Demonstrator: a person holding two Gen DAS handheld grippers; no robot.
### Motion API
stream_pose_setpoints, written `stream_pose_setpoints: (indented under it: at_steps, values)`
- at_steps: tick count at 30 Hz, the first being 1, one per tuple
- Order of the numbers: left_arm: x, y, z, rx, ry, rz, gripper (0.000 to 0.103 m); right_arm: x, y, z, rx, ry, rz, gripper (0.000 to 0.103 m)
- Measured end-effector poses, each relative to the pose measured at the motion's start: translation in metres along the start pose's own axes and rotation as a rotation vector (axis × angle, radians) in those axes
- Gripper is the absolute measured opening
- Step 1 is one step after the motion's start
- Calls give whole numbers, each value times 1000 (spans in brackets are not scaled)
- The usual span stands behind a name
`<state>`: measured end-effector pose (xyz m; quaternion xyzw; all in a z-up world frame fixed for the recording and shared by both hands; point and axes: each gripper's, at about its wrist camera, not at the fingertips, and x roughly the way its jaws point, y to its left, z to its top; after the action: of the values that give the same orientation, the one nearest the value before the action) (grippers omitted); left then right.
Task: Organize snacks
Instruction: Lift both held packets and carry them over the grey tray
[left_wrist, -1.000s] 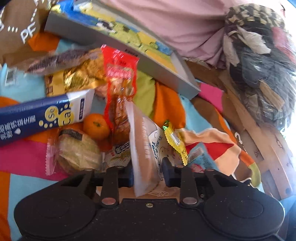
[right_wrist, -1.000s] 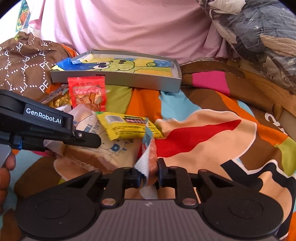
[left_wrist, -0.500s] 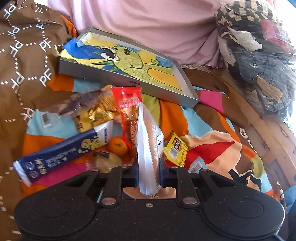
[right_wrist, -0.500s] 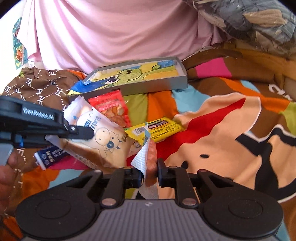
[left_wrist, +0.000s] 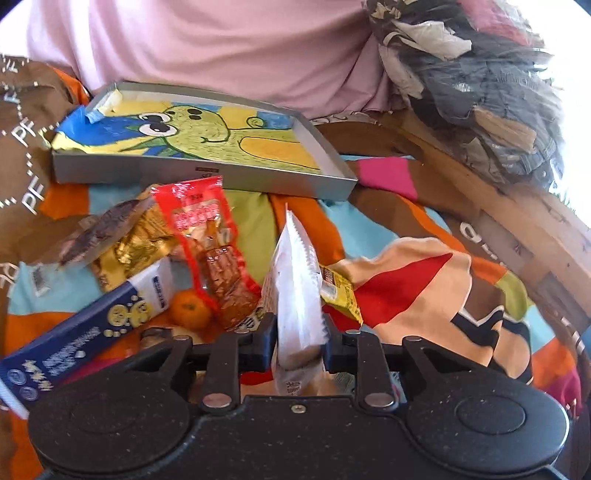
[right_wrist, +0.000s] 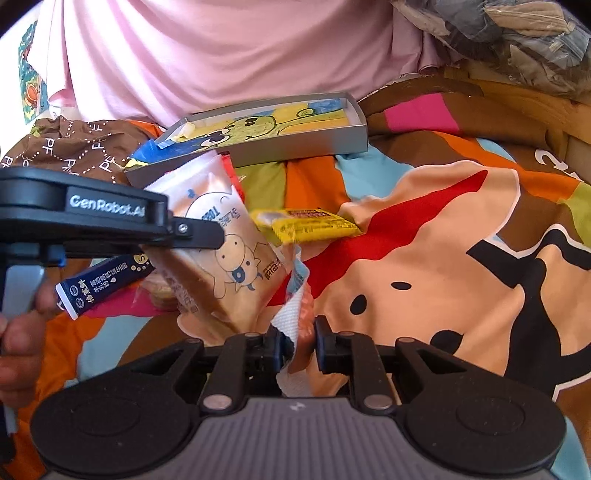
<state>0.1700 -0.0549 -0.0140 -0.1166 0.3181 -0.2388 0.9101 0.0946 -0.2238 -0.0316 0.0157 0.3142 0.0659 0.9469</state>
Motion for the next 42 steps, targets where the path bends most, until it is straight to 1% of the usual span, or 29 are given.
stream_pose_setpoints:
  at_steps: [5,11,13,14,15,16,20,23,32,39,42]
  values:
    - [10,2,-5,5,2,-8,32,5,-3,-1,2,12,-13,24]
    - [24,11,-12,-5,37,11,32,13,-2,-1,-13,36,-11,28]
    - [24,13,-14,-2,37,14,32,15,-1,-2,-19,35,-13,27]
    - [24,13,-14,-1,35,14,31,15,0,-3,-23,36,-21,23]
    - [23,13,-14,-2,36,16,29,16,1,-3,-27,35,-24,22]
    - [22,13,-14,-2,36,20,27,15,2,-4,-37,31,-25,22]
    - [16,12,-17,-7,24,43,25,8,12,-7,-95,-9,-28,18]
    - [8,12,-15,-20,10,52,24,2,17,-9,-122,-39,-27,18]
    - [-17,4,-13,12,-42,63,22,-13,24,-9,-183,-121,-61,18]
    - [-33,3,-3,-15,-78,58,22,-27,23,0,-193,-172,-53,18]
    - [-41,5,2,-26,-109,91,22,-30,22,5,-191,-183,-37,18]
